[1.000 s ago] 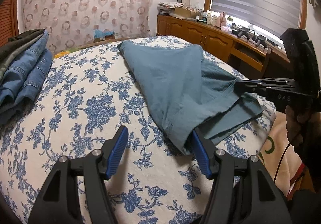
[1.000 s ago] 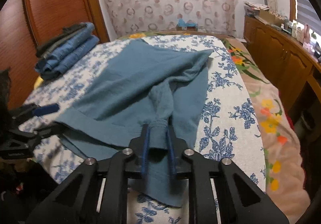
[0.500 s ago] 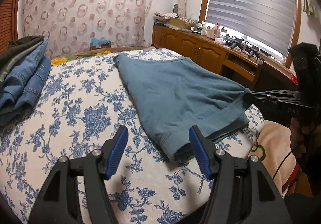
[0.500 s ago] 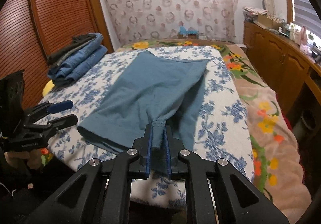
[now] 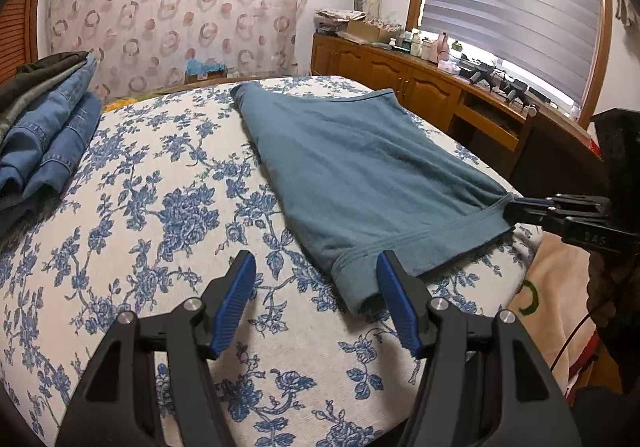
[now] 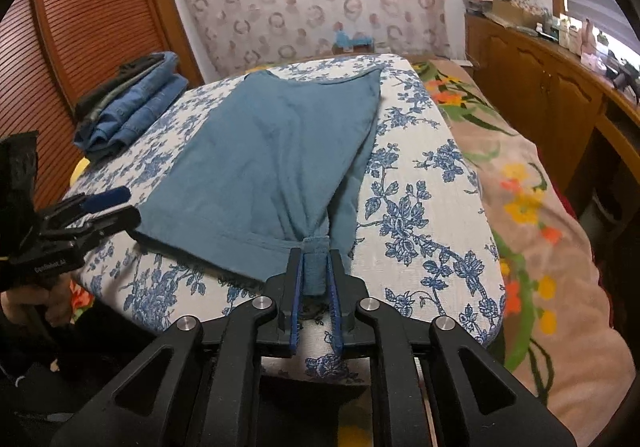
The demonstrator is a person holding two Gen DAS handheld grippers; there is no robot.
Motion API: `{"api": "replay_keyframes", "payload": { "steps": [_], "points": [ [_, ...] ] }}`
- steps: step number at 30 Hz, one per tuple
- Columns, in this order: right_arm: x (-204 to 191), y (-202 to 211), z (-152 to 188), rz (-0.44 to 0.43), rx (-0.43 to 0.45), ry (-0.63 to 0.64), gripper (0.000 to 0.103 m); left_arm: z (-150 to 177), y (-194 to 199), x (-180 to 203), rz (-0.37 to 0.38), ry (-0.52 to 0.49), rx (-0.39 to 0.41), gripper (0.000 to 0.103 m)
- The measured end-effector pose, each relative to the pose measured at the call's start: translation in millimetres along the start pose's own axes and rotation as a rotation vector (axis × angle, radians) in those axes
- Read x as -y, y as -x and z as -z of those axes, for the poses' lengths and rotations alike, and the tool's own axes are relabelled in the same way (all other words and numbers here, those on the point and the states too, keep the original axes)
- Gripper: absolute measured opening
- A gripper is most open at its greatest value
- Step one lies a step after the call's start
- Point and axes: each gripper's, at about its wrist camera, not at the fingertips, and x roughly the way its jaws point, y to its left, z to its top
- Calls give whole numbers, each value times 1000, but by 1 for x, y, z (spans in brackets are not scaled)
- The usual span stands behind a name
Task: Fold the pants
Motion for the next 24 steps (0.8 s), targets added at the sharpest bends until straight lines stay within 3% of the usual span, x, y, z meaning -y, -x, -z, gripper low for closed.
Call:
{"api": "replay_keyframes", "payload": {
  "steps": [8, 18, 24],
  "points": [
    [1, -3, 0, 34, -22, 12, 29, 7, -4, 0, -2, 7, -14, 62],
    [-1, -6, -1, 37, -16, 7, 34, -1, 11, -2, 55, 39, 51, 46],
    [-3, -8, -1, 21, -5, 12, 34, 1, 3, 3, 68, 27, 19, 40]
  ]
}}
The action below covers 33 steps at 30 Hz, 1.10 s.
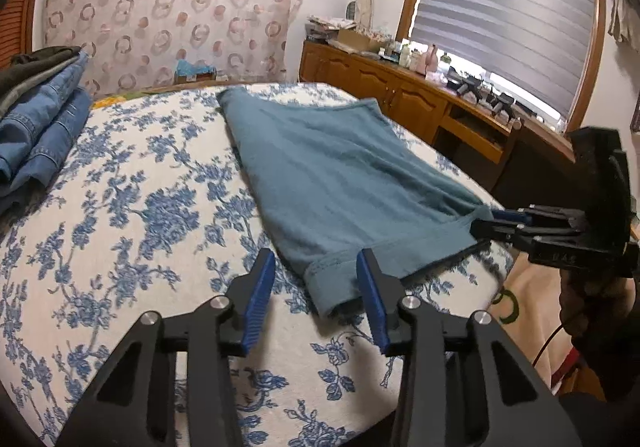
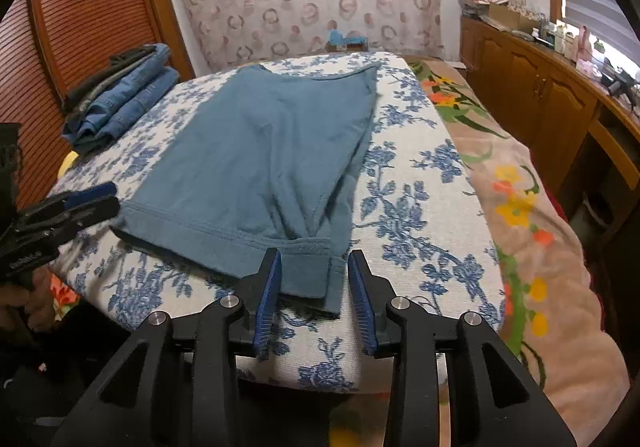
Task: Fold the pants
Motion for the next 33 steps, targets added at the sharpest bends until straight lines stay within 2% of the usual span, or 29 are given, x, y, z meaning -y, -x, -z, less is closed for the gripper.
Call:
{"api": "replay_keyframes", "payload": {
  "steps": [5, 9, 10, 12, 16, 18, 25, 33],
  "points": [
    [-1, -4, 2, 11, 1, 10, 34, 4, -13, 1, -17, 6, -57, 40],
    [0, -4, 4, 5, 4, 7, 34, 4, -14, 5, -29, -3, -55, 40],
    [0, -4, 5, 6, 4, 7, 34, 5, -15, 5, -24, -3, -52, 37],
    [-1, -5, 6, 2, 10, 8, 34, 5, -16, 8, -2, -12, -51, 23],
    [-1, -6, 7, 1, 9, 10, 35, 5, -15, 9, 1, -12, -43, 20],
    [-1, -6, 8, 0, 5, 11, 34, 4, -14, 8, 11, -3, -39, 20],
    [-5, -6, 9, -32, 2, 30, 17, 5, -13, 5, 19, 9, -41, 20],
    [-4, -5, 8, -42, 10, 24, 15, 7, -15, 5, 21, 5, -42, 23]
  ]
}}
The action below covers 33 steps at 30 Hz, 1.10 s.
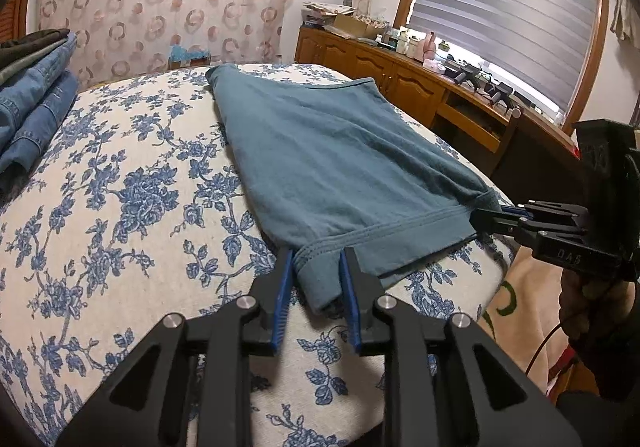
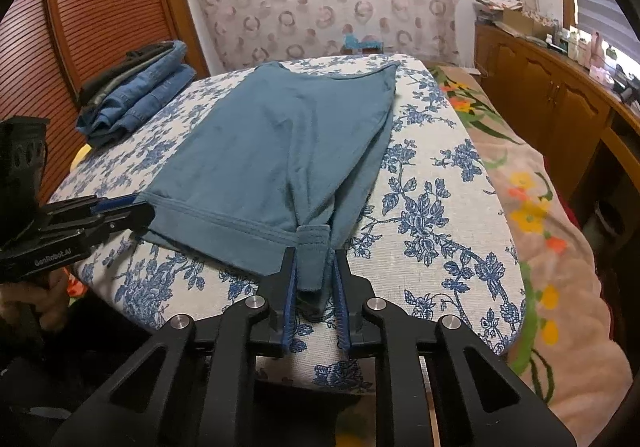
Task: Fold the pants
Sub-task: 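Lift the teal shorts' edge with both tools, raising it off the bed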
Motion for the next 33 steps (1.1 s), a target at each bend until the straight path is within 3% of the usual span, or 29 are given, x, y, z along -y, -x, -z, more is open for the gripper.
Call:
{"api": "replay_keyframes", "payload": {
  "steps": [4, 9, 13, 17, 33],
  "points": [
    [2, 0, 0, -2, -1, -5, 15, -1, -2, 1, 9, -9, 5, 29],
    [4, 0, -1, -17, -12, -17, 16, 0, -3, 6, -11, -43, 9, 30],
    [4, 0, -3, -24, -11, -5, 13, -1, -1, 6, -6, -43, 14, 15],
    [1, 7, -8, -39, 15, 8, 12, -6, 7, 4, 13, -31, 25, 10],
    [-31, 57, -65, -102, 180, 83, 12, -59, 84, -5, 18, -44, 215, 9]
  ]
}}
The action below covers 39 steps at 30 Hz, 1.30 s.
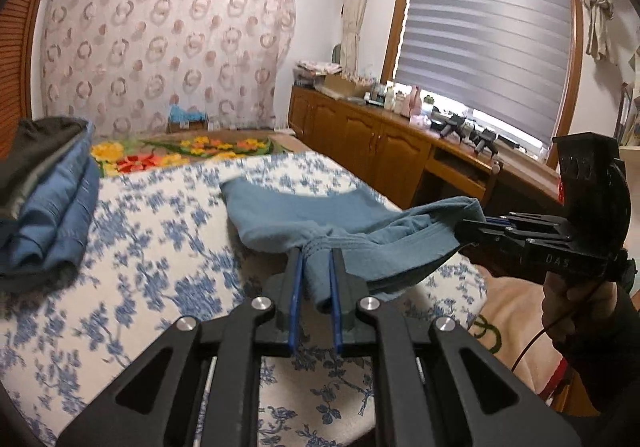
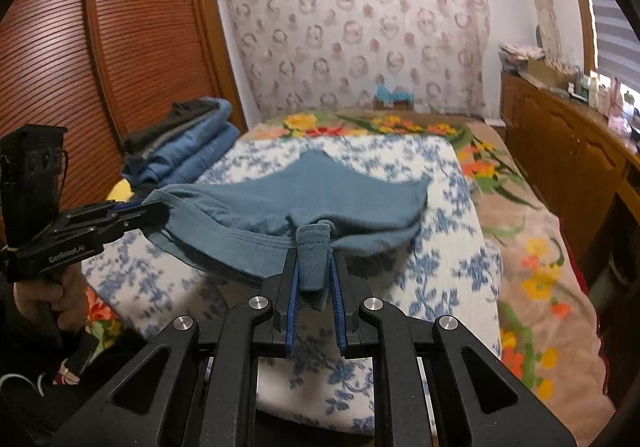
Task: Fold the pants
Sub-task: 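Lift the teal shorts' edge with both tools, raising it off the bed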
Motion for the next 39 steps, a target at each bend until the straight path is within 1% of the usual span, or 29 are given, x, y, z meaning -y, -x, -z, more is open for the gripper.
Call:
{"api": "replay_keyframes", "payload": {
  "steps": [5, 9, 14, 16, 19, 22, 25, 34, 36, 39],
  "points": [
    [-11, 11, -20, -12, 43, 34, 12, -21, 20, 0, -14, -22, 56, 8],
    [-22, 19, -48, -18, 94, 67, 12, -44, 38, -4, -34, -43, 115, 8],
    [-43, 22, -84, -37, 154, 134, 12, -73, 59, -19, -65, -42, 180, 8],
    [-50, 21, -93, -53, 173, 155, 12, -79, 68, -26, -81, -39, 202, 8],
    [-57, 16, -98, -78, 175, 164, 12, -77, 74, -34, -96, -32, 211, 8],
    [-64, 7, -98, -89, 165, 175, 12, -72, 74, -42, -108, -16, 207, 8],
    [-65, -8, -95, -100, 137, 182, 12, -65, 66, -51, -114, -5, 185, 8],
    [-41, -92, -62, -132, -34, 115, 12, -33, 0, -85, -133, 50, 41, 8],
    [-35, -106, -64, -130, -52, 117, 12, -33, -13, -90, -139, 54, 27, 8],
    [-29, -126, -84, -117, -61, 148, 12, -49, -31, -99, -153, 43, 14, 8]
  ]
}}
